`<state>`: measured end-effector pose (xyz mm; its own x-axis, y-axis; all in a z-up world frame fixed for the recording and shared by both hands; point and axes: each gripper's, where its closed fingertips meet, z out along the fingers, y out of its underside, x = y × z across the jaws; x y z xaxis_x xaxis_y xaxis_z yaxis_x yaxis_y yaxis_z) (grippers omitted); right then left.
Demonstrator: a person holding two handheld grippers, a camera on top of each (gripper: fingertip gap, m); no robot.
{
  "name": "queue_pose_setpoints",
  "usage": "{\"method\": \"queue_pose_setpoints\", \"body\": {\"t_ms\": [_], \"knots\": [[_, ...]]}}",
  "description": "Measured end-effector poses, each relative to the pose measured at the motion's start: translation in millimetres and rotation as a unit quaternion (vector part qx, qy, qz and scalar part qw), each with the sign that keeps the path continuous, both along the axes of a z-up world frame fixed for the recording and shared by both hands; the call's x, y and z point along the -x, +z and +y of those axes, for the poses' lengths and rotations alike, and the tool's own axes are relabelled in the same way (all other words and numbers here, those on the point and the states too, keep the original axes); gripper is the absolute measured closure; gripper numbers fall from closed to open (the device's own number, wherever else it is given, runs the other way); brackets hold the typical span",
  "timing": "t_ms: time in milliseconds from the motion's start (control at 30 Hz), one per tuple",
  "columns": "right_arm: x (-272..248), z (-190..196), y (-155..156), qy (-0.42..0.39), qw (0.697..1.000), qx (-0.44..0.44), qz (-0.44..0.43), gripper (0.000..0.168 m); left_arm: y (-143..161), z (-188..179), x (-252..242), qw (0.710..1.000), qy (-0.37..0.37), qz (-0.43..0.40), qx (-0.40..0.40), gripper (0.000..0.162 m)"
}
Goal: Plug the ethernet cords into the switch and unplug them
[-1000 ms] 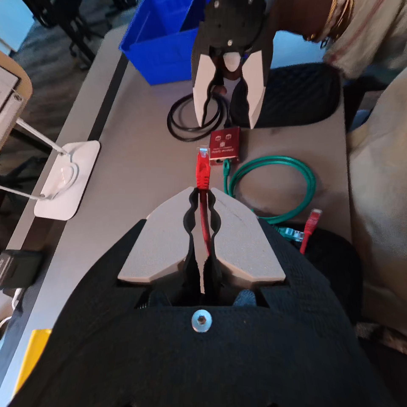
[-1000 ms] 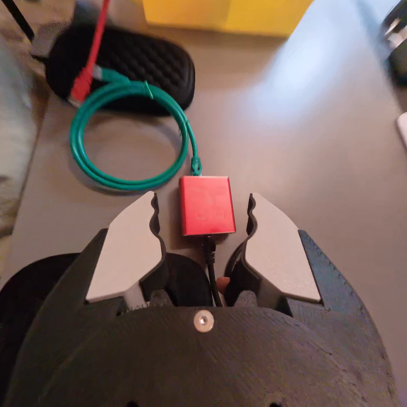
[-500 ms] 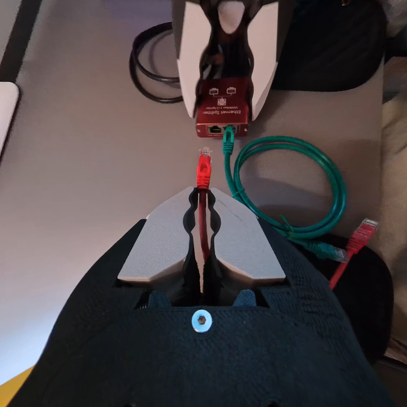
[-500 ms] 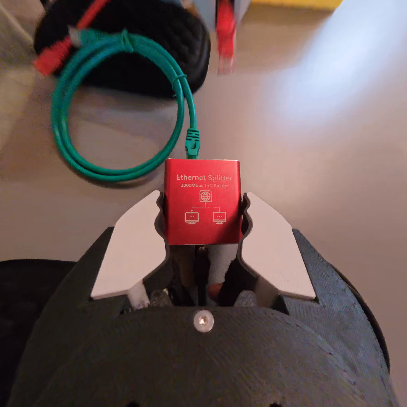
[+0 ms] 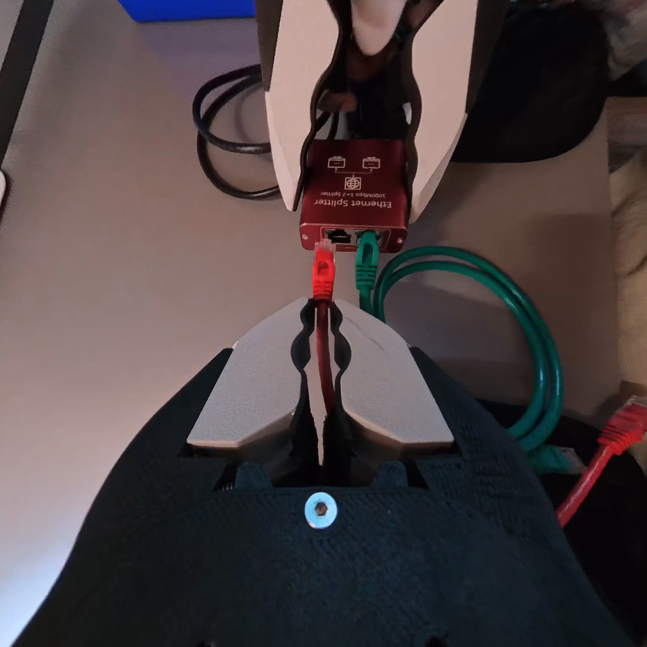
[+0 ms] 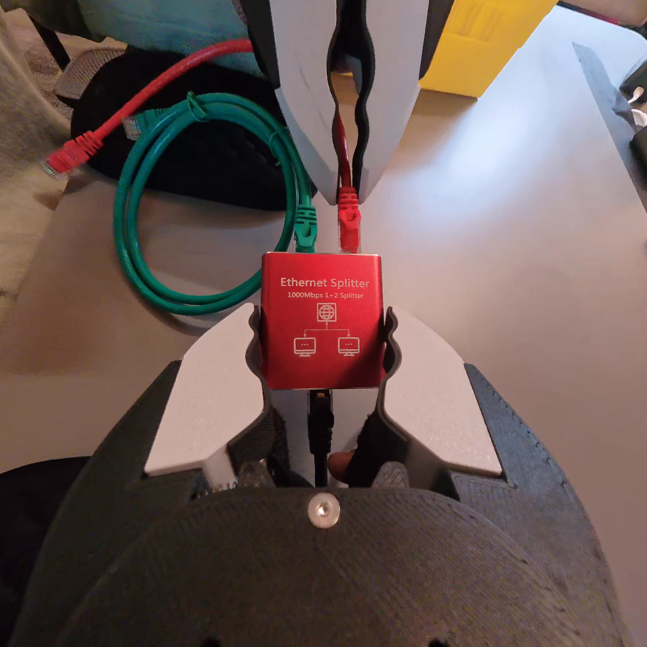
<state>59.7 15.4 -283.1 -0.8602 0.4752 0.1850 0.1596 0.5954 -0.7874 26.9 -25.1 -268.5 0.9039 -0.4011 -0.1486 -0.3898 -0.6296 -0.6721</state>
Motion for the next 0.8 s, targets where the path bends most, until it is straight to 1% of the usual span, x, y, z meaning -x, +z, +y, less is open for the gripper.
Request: {"method": "queue_pose_setpoints", "body": {"t_ms": [100, 300, 400, 567, 800], "knots": [[-0.7, 0.1, 1.7, 0.0, 1.0, 0.005, 0.012, 0.1, 5.9, -0.7, -7.2, 0.999, -0.017, -0.034, -0.015, 0.154], [-1.0, -0.3, 2.3, -0.009, 1.0, -0.002, 0.024, 0.1, 0.3, -1.3, -5.9, 1.0, -0.01, -0.009, 0.001, 0.154], [-2.0, -0.8, 5.5, -0.01, 0.999, 0.008, 0.03, 0.1, 1.9, -1.1, -6.7, 1.0, -0.001, -0.028, -0.001, 0.154], [-1.3, -4.1, 6.2, -0.012, 0.999, 0.009, 0.046, 0.1, 1.4, -1.6, -10.0, 0.999, -0.004, -0.032, 0.016, 0.154], [0.3, -5.2, 14.0, -0.027, 0.996, 0.019, 0.077, 0.101, 6.8, 3.5, -9.3, 0.998, -0.008, -0.06, -0.009, 0.154]]}}
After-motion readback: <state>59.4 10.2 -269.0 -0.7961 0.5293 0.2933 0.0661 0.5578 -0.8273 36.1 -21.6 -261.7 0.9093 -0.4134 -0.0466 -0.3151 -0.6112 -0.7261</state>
